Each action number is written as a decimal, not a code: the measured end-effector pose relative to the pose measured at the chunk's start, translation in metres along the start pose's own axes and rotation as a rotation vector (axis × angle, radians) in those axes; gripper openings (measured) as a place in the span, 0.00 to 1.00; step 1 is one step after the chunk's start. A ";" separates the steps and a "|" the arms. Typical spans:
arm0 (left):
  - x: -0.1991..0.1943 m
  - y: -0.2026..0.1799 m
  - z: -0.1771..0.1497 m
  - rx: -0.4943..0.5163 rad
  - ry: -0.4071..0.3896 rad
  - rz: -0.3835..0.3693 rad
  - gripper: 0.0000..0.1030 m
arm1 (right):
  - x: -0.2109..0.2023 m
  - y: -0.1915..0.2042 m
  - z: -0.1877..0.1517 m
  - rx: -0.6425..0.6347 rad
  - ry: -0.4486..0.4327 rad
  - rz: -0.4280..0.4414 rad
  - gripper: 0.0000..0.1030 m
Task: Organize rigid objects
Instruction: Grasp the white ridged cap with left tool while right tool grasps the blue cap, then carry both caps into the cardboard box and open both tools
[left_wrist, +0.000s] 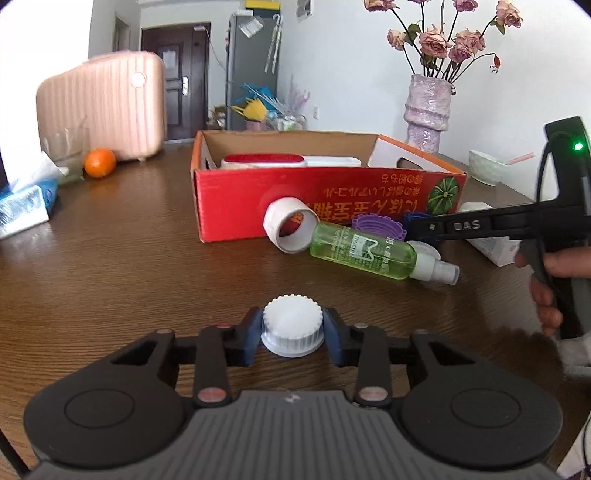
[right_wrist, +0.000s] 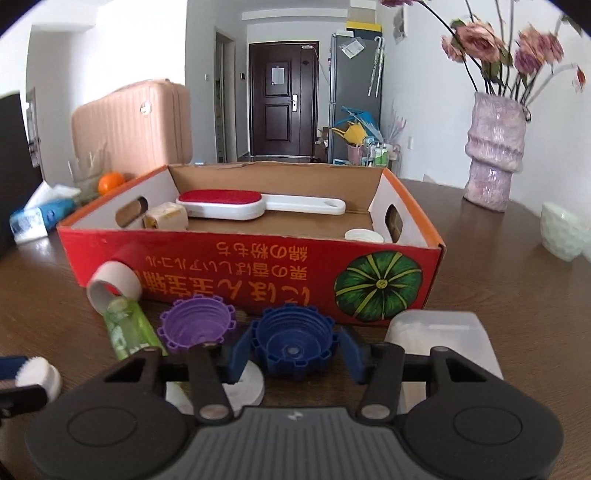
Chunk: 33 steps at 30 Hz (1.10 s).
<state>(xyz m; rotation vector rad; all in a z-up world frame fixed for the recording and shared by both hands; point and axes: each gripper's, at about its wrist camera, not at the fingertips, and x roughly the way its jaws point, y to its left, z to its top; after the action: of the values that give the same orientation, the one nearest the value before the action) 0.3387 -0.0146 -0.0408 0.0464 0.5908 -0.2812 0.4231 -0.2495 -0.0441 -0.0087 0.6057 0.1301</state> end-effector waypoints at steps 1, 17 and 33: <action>-0.002 -0.002 -0.001 0.008 -0.004 0.015 0.35 | -0.004 0.001 -0.001 0.001 -0.005 0.005 0.50; -0.084 -0.035 0.001 -0.013 -0.095 0.007 0.35 | -0.153 0.003 -0.057 0.006 -0.121 0.082 0.50; -0.024 -0.026 0.128 0.000 -0.159 -0.014 0.35 | -0.132 -0.030 0.016 -0.003 -0.191 0.131 0.50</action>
<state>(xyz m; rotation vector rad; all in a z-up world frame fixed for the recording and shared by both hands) 0.3819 -0.0493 0.0796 0.0199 0.4336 -0.2958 0.3289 -0.2937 0.0433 0.0405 0.4151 0.2562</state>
